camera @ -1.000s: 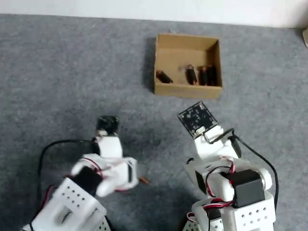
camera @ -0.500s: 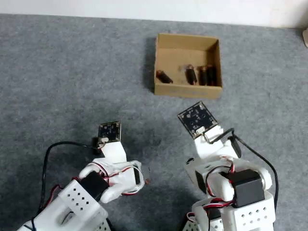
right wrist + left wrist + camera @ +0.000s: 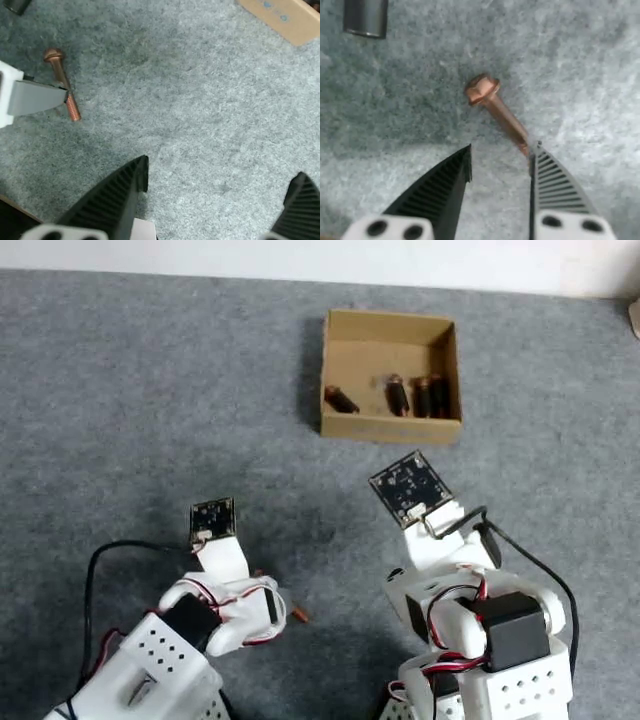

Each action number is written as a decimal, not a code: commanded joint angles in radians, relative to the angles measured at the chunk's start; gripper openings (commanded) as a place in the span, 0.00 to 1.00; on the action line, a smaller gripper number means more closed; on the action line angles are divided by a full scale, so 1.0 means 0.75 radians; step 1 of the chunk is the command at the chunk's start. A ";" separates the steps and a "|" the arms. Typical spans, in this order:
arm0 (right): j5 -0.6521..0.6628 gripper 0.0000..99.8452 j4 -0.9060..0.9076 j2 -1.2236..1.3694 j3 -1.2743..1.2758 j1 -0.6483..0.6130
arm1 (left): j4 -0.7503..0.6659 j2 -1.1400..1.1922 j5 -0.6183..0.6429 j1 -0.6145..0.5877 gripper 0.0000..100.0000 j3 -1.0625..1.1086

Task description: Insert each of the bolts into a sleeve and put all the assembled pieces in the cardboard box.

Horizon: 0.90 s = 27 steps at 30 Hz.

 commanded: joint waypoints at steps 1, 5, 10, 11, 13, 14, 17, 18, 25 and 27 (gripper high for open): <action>0.014 0.39 -0.032 -0.005 -0.005 -0.001 | -0.065 -0.003 -0.012 -0.011 0.18 0.024; 0.014 0.39 -0.030 -0.005 -0.005 0.046 | -0.223 -0.003 -0.012 -0.009 0.18 0.134; 0.016 0.39 -0.030 -0.005 -0.005 0.116 | -0.409 -0.011 -0.012 -0.013 0.18 0.265; 0.016 0.39 -0.030 -0.005 -0.005 0.118 | -0.413 -0.011 -0.012 -0.013 0.18 0.261; 0.018 0.39 -0.030 -0.005 -0.005 0.116 | -0.415 -0.013 -0.006 -0.011 0.18 0.236; 0.016 0.39 -0.030 -0.007 -0.005 0.116 | -0.413 -0.005 -0.006 -0.009 0.18 0.226; 0.016 0.39 -0.030 -0.013 -0.005 0.120 | -0.411 -0.005 -0.004 -0.009 0.18 0.247; 0.016 0.39 -0.030 -0.013 -0.005 0.120 | -0.411 -0.005 -0.004 -0.009 0.18 0.261; 0.020 0.39 -0.032 -0.011 -0.005 0.111 | -0.415 -0.005 -0.004 -0.005 0.18 0.267; 0.018 0.39 -0.032 -0.011 -0.005 0.111 | -0.417 -0.005 -0.004 -0.005 0.18 0.267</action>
